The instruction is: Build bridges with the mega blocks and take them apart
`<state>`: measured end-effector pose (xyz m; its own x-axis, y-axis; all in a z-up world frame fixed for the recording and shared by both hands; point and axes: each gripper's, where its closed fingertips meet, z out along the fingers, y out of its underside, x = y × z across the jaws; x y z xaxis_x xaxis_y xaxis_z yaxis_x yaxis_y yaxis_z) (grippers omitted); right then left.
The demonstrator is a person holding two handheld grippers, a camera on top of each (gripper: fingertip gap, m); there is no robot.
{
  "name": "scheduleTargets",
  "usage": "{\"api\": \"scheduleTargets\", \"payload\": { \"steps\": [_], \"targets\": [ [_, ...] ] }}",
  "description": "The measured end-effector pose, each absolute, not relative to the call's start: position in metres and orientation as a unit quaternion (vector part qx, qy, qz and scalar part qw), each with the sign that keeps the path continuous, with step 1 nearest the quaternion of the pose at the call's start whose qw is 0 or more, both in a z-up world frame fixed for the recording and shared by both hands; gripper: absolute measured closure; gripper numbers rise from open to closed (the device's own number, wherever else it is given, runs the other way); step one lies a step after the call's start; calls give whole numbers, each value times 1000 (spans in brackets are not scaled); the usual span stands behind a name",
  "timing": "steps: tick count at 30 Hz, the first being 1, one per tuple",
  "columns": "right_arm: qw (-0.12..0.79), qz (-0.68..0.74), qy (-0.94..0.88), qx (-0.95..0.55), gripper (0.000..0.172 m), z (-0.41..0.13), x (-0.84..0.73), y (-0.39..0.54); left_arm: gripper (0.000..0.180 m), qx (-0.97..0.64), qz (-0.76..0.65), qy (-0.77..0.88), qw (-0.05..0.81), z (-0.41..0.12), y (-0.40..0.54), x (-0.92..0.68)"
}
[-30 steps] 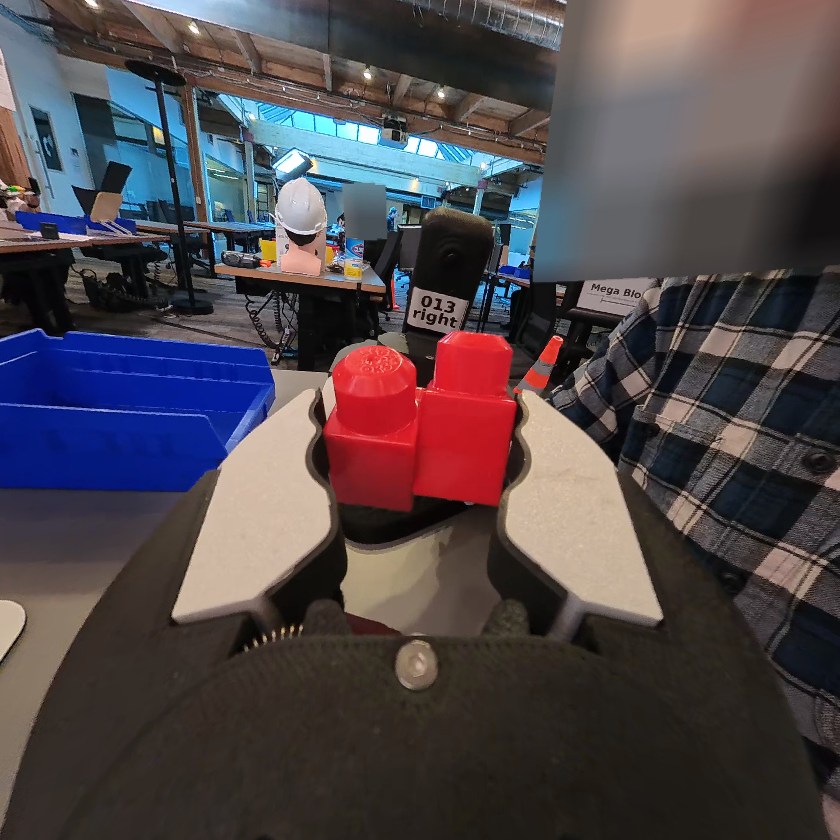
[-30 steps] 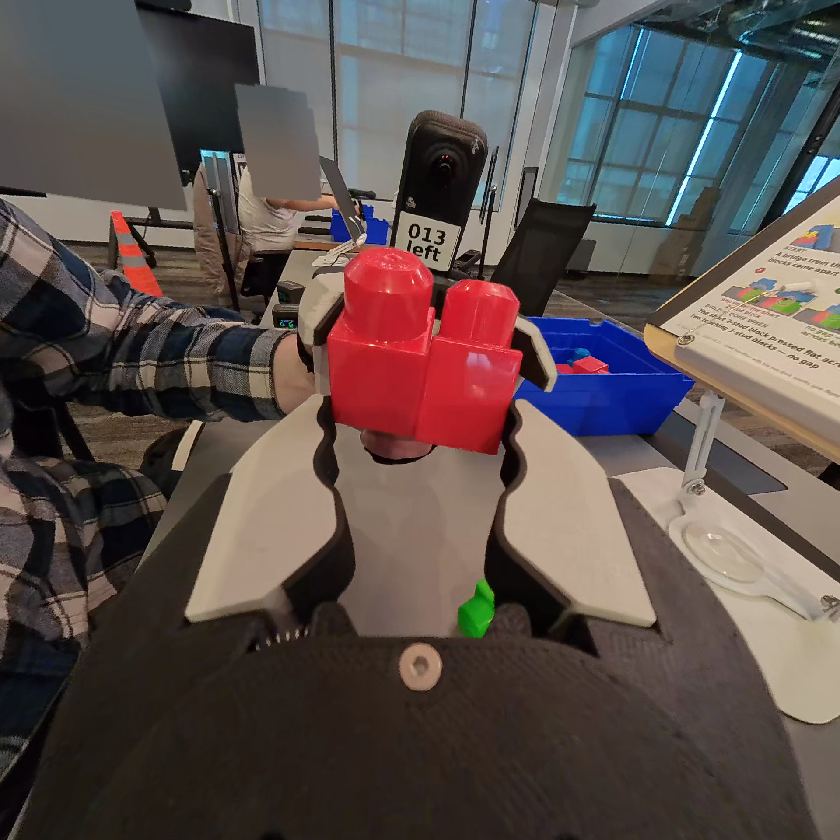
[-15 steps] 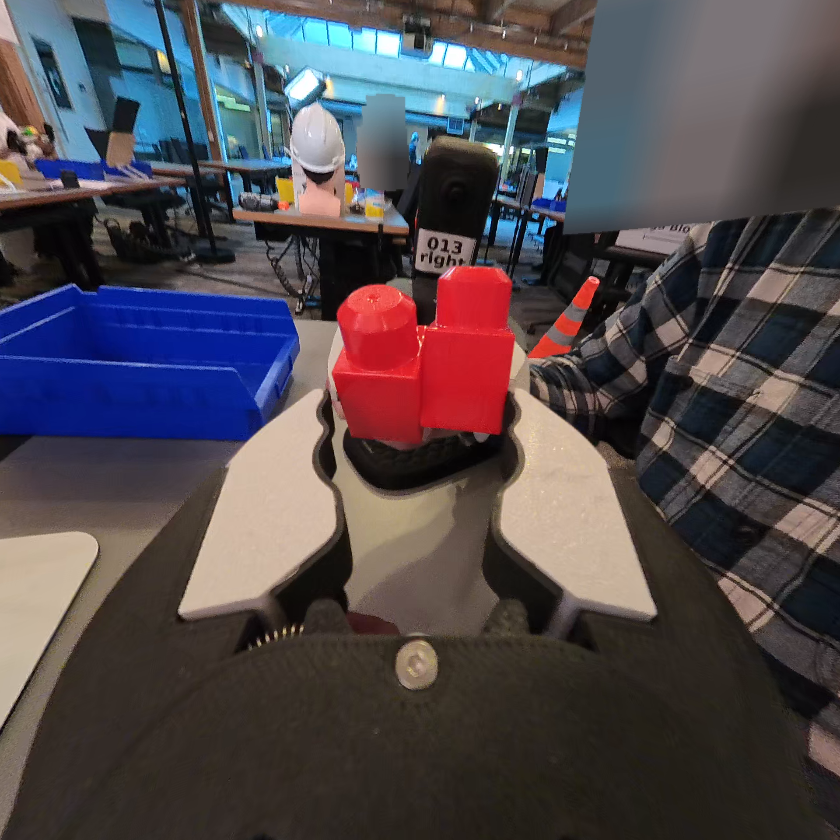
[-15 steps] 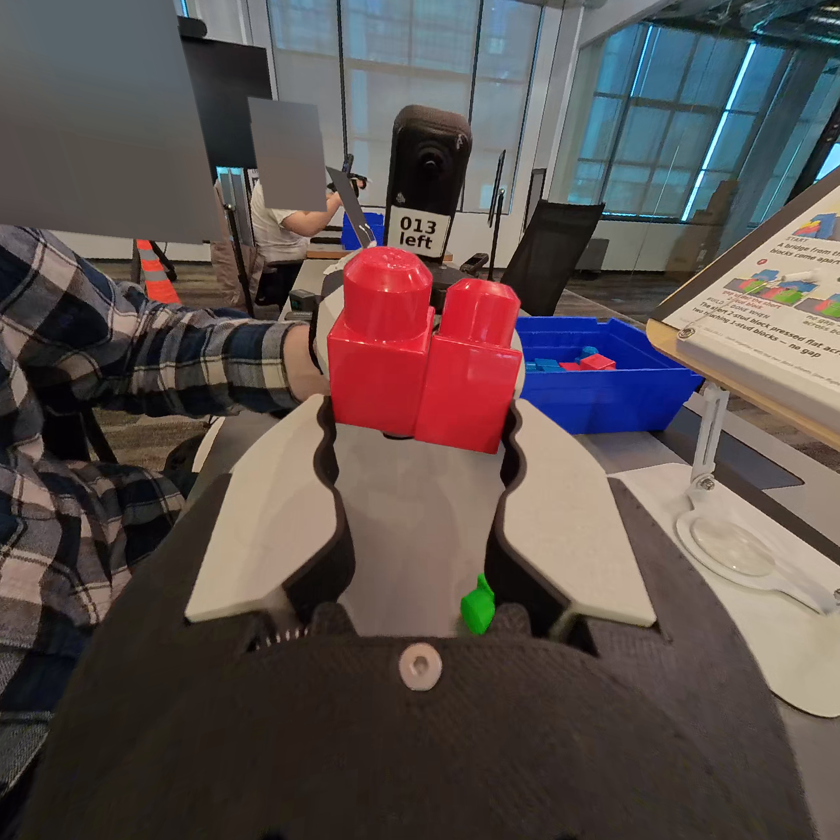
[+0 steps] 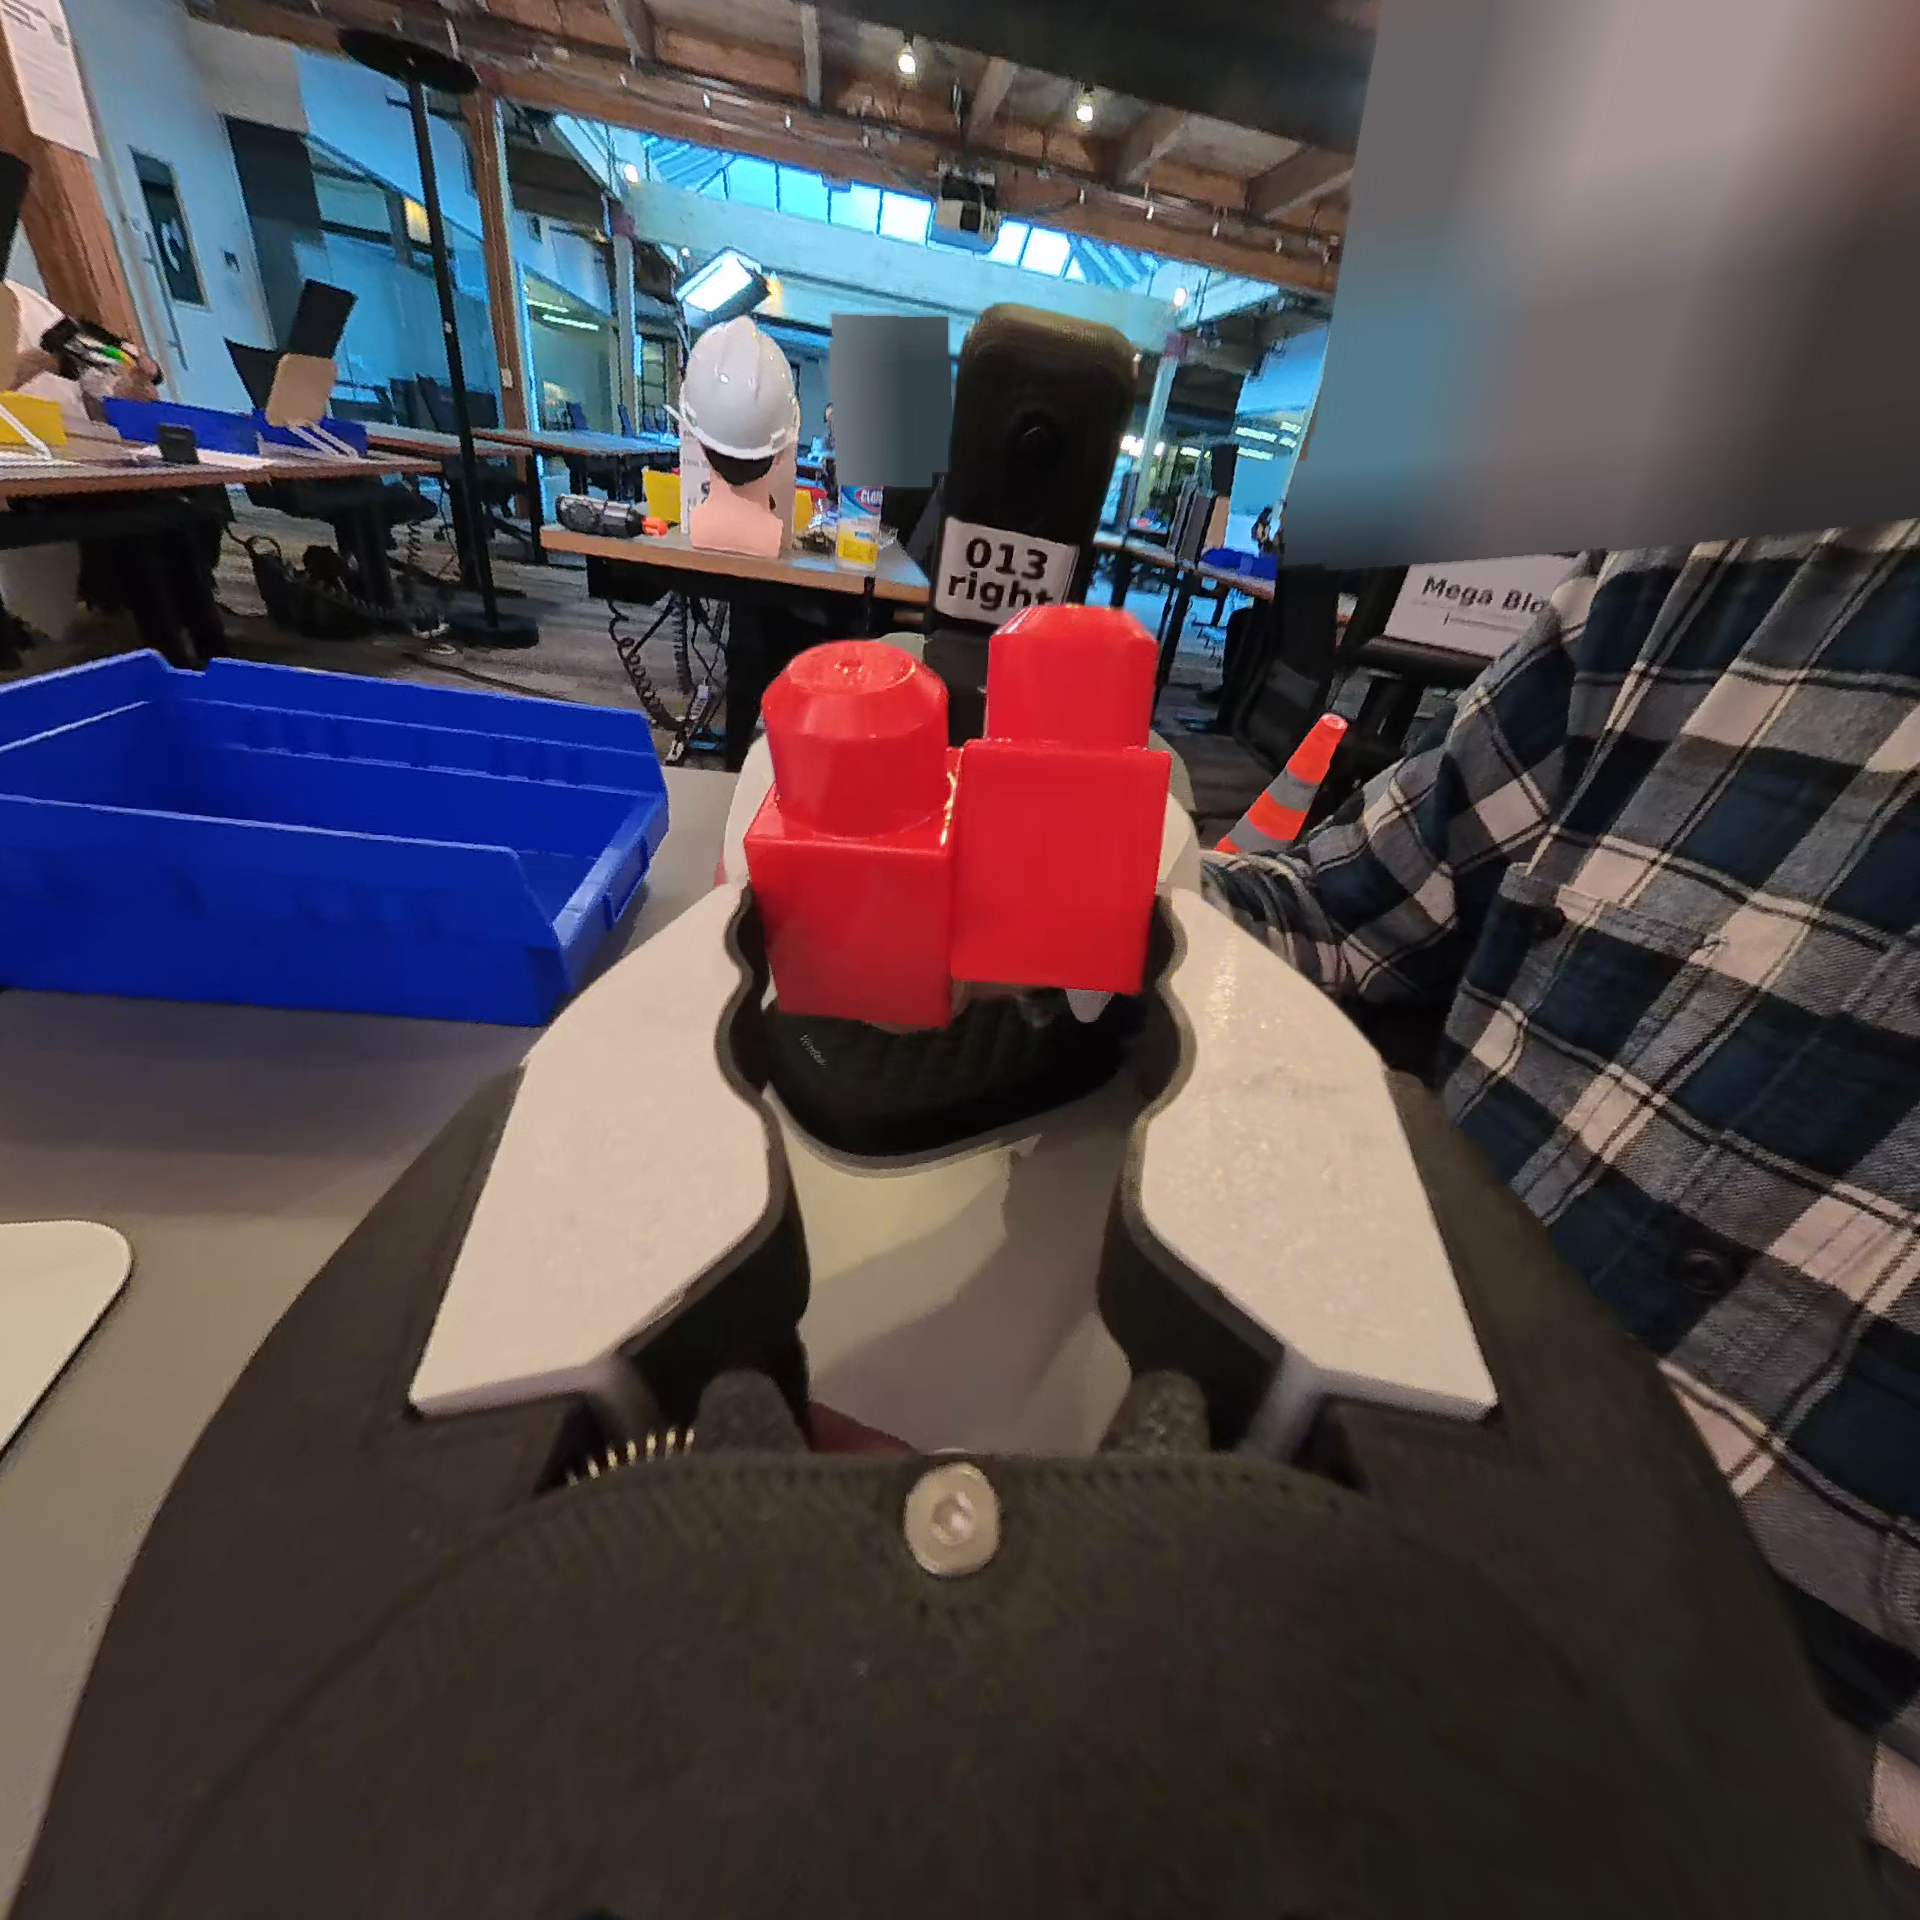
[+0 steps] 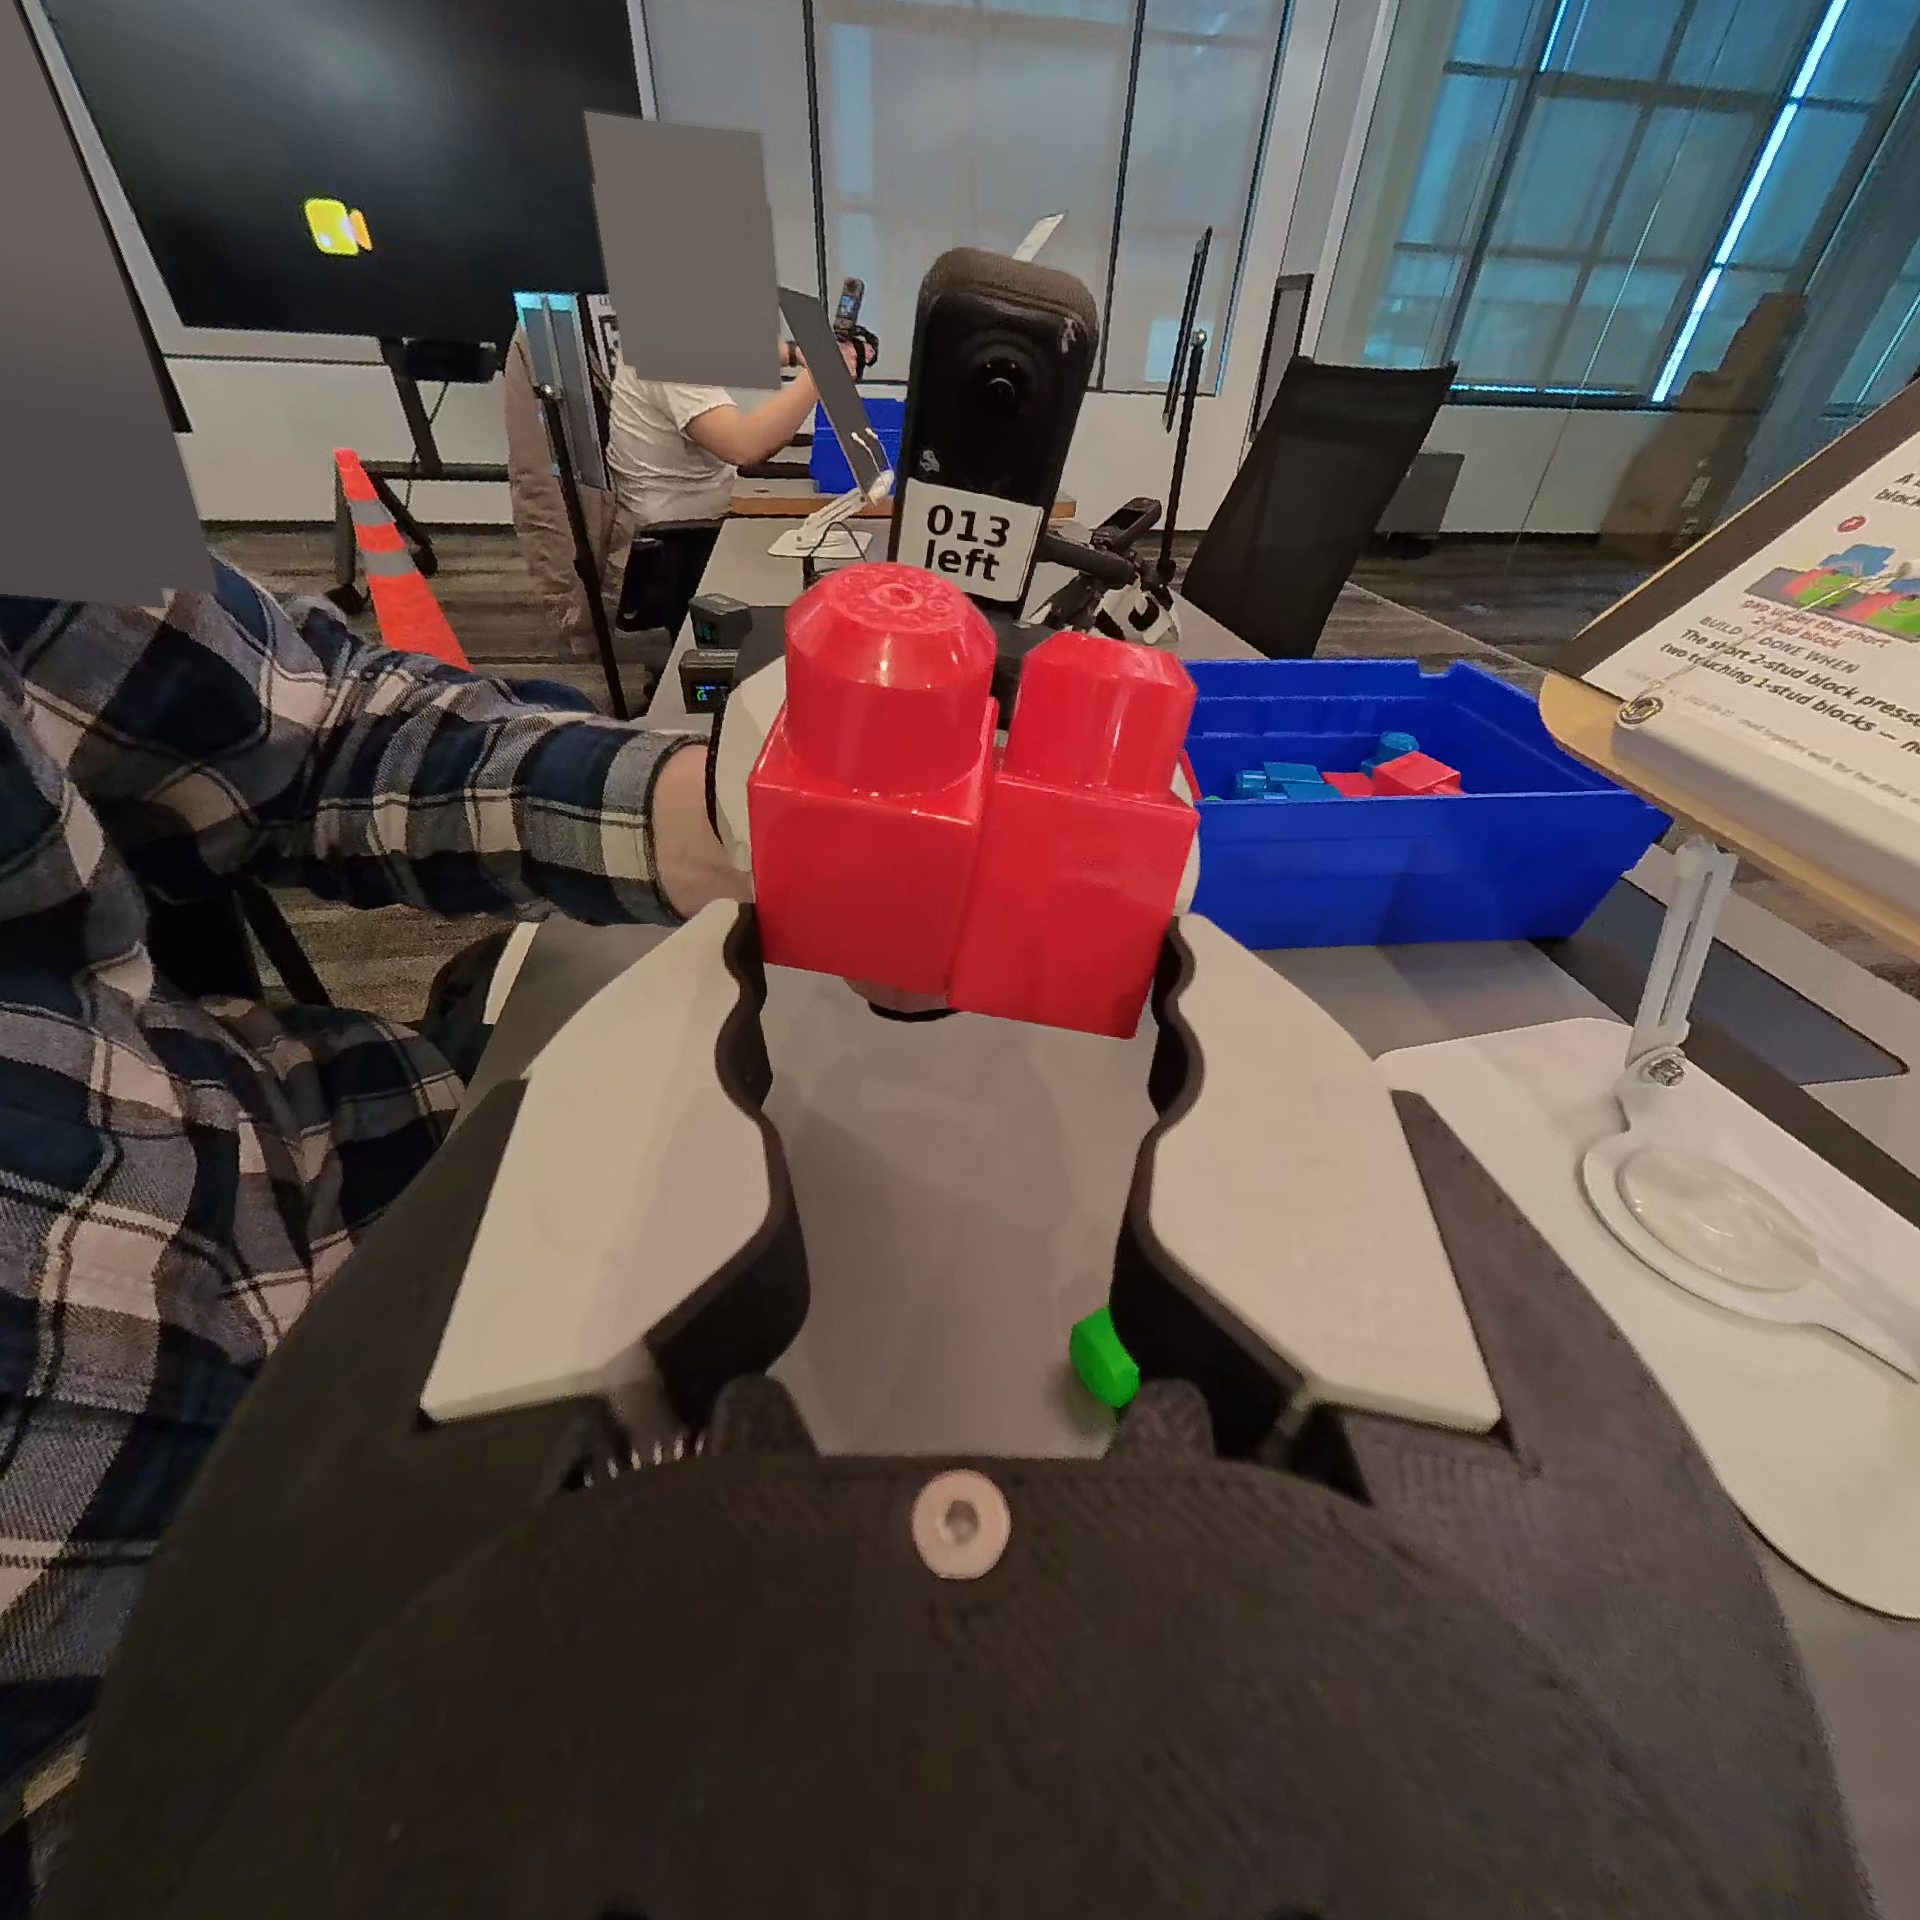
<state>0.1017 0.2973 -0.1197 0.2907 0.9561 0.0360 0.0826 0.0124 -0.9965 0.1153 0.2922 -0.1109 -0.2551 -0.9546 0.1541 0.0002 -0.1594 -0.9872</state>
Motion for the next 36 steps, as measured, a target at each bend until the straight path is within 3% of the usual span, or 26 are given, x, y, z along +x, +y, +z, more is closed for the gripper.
{"api": "scheduleTargets", "payload": {
  "steps": [6,16,18,19,20,24,27,28,31,36],
  "targets": [
    [555,403,-440,-580,92,-112,101,300,113,-452,-627,494,399,-100,296,110],
    [586,424,-385,-573,132,-87,128,310,114,-457,-544,541,449,-94,301,101],
    [589,428,-379,-570,132,-83,129,311,115,-461,-540,543,448,-96,304,101],
    [590,431,-375,-571,134,-83,130,312,140,-460,-528,560,442,-100,302,100],
    [587,427,-375,-576,134,-85,129,313,180,-449,-528,554,461,-96,302,99],
    [569,443,-349,-599,157,-105,119,320,180,-487,-521,543,444,-111,316,107],
    [552,440,-312,-636,170,-157,108,333,180,-535,-548,487,420,-141,330,113],
    [530,486,-283,-635,172,-167,111,336,180,-554,-535,451,451,-152,347,105],
    [536,496,-263,-631,172,-174,128,339,180,-563,-559,430,431,-176,352,104],
    [532,505,-248,-633,172,-158,148,353,180,-552,-586,389,447,-178,376,115]
  ]
}}
